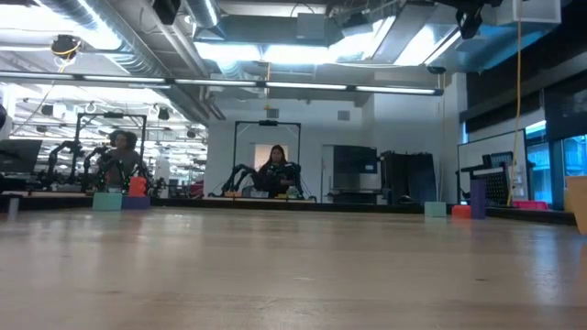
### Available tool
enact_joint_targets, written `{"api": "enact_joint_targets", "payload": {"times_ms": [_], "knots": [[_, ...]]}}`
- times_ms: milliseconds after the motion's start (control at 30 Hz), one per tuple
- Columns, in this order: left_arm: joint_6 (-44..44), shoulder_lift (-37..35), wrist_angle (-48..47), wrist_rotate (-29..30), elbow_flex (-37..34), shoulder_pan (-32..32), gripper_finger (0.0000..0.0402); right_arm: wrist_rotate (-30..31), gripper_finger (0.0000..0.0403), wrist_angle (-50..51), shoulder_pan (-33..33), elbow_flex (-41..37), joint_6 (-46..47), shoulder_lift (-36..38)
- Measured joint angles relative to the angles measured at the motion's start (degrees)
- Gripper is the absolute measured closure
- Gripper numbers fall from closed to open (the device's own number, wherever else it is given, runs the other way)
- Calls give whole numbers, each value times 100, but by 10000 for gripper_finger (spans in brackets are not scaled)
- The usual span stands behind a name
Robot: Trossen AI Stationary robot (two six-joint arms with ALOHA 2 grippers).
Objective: Sort & place blocks by color
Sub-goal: Put the top left light blue block into the orange bin
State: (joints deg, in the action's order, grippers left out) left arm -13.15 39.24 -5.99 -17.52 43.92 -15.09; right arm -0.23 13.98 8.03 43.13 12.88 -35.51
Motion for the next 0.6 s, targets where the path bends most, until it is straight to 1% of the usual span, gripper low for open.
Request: {"api": "enact_joint_targets", "payload": {"times_ms": [200,267,333,433,600], "knots": [[23,2,-272,8,0,0,401,0,382,2,0,0,11,0],[26,2,-308,89,0,0,401,2,382,4,0,0,12,0],[112,0,-417,209,0,0,391,4,382,4,0,-2,12,0],[226,2,-609,339,0,2,359,4,382,7,0,-2,33,0],[319,2,-643,654,0,2,286,4,382,9,0,-2,38,0]]}}
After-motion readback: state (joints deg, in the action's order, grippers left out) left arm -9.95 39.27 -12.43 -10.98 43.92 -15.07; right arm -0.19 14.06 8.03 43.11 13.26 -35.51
